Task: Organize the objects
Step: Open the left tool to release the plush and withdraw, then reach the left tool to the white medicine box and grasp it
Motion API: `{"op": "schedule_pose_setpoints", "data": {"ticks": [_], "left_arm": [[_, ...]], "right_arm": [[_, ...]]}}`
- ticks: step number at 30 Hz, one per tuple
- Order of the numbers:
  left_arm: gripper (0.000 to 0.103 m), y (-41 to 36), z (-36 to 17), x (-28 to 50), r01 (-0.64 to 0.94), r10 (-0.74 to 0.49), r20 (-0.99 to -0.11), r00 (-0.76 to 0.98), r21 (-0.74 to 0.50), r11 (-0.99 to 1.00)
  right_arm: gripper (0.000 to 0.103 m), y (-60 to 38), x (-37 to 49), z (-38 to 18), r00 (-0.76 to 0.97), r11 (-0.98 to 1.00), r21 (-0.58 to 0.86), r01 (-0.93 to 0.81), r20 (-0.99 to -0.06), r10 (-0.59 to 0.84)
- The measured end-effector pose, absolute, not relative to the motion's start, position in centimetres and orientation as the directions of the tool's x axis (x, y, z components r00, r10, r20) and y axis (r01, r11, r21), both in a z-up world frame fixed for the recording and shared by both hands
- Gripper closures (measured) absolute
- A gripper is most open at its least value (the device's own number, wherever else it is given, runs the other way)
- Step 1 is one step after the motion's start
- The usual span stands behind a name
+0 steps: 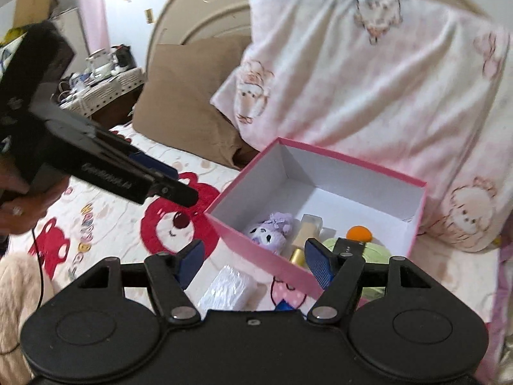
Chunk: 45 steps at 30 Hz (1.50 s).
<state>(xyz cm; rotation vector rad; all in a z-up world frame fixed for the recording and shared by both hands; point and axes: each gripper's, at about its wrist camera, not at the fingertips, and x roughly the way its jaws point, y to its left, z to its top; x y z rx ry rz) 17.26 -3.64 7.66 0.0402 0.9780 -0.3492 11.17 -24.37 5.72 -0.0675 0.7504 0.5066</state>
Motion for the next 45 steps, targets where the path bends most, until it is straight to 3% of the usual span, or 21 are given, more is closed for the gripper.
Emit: {"op": "schedule_pose_setpoints", "data": {"ticks": [7,14,22,28,35,37,38,39,45], "left_arm": [[0.05,-4.1,10.0,13.3,0.292,-0.281,-0.8,0.53,-0.139,0.946],[0.048,-7.7,8.9,9.9,0.331,-0.309,-0.799,0.516,-0.147,0.932],[0.048,-13.1,4.6,8.2,0.37,-0.353,-0.82,0.451,-0.188,0.91],[0.049,-15.5,-0.2,7.1,0.369,-0.419,-0.8,0.43,-0.267,0.89],[0.05,-17.1,-4.7,8.1,0.354,-0.407,-0.82,0.402,-0.27,0.895],[0.05,-17.4,-5.5,8.5,0.352,-0.37,-0.834,0.41,-0.229,0.907],[0.05,-17.5,-5.8,8.5,0.357,-0.357,-0.836,0.417,-0.211,0.91],[0.05,-17.5,-6.1,8.5,0.363,-0.354,-0.834,0.422,-0.202,0.909],[0.052,-16.4,-8.9,9.0,0.371,-0.412,-0.815,0.407,-0.264,0.89]], "right_arm": [[0.024,-25.9,6.0,7.6,0.63,0.879,0.058,-0.474,-0.675,0.384],[0.021,-28.8,1.6,3.7,0.624,0.884,0.082,-0.461,-0.678,0.389],[0.021,-31.3,-1.4,-1.7,0.602,0.881,0.138,-0.452,-0.682,0.415],[0.021,-30.6,-2.4,-5.5,0.678,0.91,-0.041,-0.413,-0.681,0.278],[0.022,-31.0,-2.9,-8.2,0.652,0.91,0.076,-0.407,-0.674,0.347],[0.026,-31.0,-2.9,-9.0,0.63,0.903,0.135,-0.408,-0.675,0.385],[0.034,-31.0,-2.9,-9.4,0.624,0.9,0.157,-0.408,-0.672,0.4],[0.036,-30.9,-2.9,-9.7,0.624,0.902,0.175,-0.395,-0.669,0.403],[0.052,-31.2,-2.3,-11.9,0.621,0.924,0.258,-0.284,-0.684,0.382]]}}
